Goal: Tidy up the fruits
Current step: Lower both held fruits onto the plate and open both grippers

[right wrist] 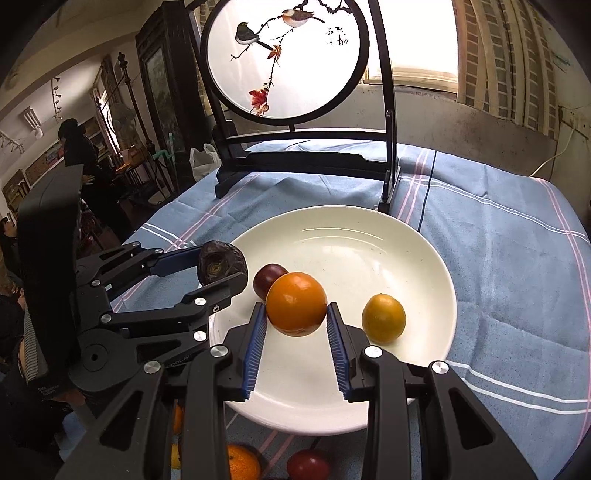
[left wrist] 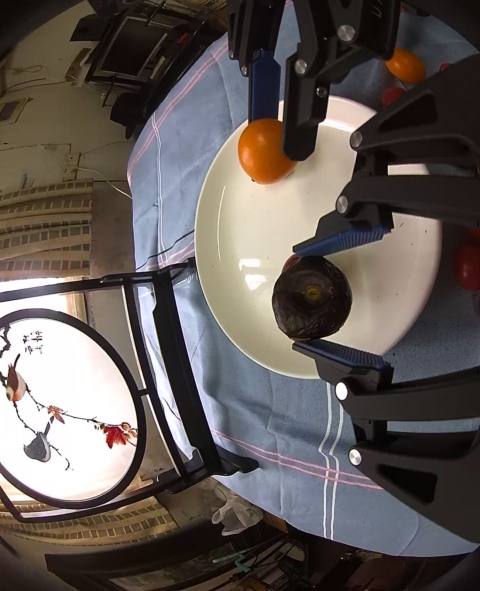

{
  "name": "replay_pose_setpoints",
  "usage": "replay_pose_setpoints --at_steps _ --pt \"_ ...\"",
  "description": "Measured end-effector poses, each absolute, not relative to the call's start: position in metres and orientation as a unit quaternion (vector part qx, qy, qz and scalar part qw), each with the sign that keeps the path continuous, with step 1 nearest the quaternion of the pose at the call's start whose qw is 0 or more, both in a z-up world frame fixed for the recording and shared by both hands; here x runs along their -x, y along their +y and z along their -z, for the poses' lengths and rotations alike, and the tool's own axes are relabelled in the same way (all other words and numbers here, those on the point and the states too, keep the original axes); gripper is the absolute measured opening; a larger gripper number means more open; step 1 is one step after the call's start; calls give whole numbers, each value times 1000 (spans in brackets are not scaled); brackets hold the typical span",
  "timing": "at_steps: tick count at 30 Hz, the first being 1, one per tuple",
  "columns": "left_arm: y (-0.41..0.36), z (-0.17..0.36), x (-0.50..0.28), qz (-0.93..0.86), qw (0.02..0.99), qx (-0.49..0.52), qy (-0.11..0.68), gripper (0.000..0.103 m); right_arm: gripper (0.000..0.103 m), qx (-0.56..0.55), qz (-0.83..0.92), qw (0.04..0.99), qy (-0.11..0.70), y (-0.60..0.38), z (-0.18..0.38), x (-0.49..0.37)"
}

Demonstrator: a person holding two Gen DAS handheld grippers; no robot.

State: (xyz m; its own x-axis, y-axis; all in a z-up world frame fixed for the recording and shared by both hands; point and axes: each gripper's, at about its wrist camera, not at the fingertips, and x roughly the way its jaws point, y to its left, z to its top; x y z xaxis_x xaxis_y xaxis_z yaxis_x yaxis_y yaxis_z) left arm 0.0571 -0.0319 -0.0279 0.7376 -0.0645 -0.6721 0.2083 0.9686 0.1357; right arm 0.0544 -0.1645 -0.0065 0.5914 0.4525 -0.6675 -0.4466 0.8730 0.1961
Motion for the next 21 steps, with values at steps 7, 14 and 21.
replay_pose_setpoints --at_steps 7,14,21 --pt "-39 31 -63 60 926 -118 355 65 55 6 -227 895 385 -161 8 -71" --pt "-33 21 -56 61 931 -110 343 67 56 -18 -221 901 372 -179 3 -62" --pt "-20 6 -22 69 938 -94 327 67 63 -34 -241 899 364 -192 2 -20"
